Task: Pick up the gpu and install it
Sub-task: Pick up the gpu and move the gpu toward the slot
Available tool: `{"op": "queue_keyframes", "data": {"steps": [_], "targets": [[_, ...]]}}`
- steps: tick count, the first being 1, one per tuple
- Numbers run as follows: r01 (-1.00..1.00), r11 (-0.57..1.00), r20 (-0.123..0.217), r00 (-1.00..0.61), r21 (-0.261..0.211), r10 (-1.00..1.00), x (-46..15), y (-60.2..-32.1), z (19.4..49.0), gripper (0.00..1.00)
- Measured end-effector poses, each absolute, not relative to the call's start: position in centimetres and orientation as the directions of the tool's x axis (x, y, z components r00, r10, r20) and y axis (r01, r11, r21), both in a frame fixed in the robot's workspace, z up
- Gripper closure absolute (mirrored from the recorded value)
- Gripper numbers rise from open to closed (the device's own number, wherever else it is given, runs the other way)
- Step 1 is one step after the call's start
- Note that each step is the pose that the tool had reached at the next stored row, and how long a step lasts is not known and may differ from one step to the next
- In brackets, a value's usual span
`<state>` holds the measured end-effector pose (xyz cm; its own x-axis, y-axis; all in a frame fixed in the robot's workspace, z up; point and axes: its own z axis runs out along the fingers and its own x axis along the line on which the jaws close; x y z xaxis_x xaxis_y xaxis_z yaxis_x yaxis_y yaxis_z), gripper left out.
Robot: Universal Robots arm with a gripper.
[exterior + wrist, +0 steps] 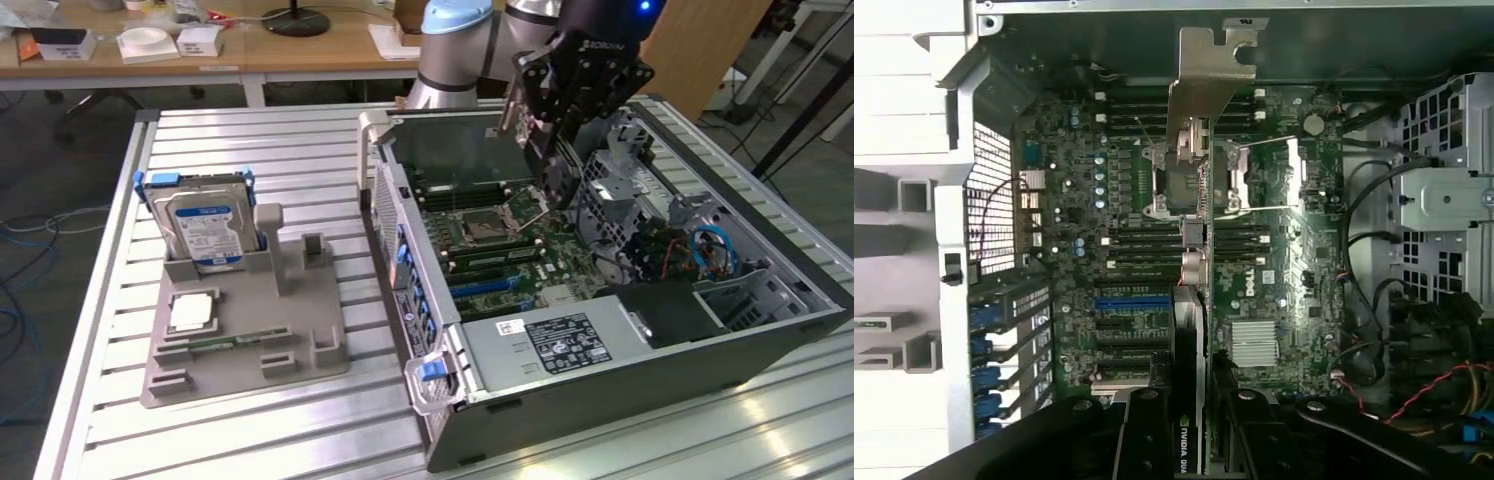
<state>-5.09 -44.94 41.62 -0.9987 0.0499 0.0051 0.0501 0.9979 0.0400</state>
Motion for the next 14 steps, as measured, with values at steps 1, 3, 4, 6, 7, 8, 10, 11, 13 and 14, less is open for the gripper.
{"op": "queue_keyframes", "data": {"steps": [1,3,4,6,7,8,10,11,13,14], "targets": [[0.05,0.998,0.005,-0.999,0.04,0.05,-4.9,-44.9,41.6,0.74],[0.049,0.998,0.005,-0.999,0.04,0.049,-4.4,-44.9,41.6,0.74],[0.049,0.998,0.005,-0.999,0.04,0.049,-4.1,-44.9,41.6,0.74],[0.048,0.998,0.005,-0.999,0.04,0.048,-3.7,-44.9,41.6,0.74],[0.048,0.998,0.005,-0.999,0.04,0.048,-3.4,-44.9,41.6,0.74],[0.048,0.998,0.005,-0.999,0.04,0.048,-3.2,-44.9,41.6,0.74],[0.047,0.998,0.005,-0.999,0.04,0.047,-2.7,-44.9,41.6,0.74],[0.047,0.998,0.005,-0.999,0.04,0.046,-2.3,-44.9,41.6,0.74],[0.046,0.998,0.005,-0.999,0.04,0.046,-1.6,-44.9,41.6,0.74],[0.046,0.998,0.005,-0.999,0.04,0.046,-1.4,-44.9,41.6,0.74]]}}
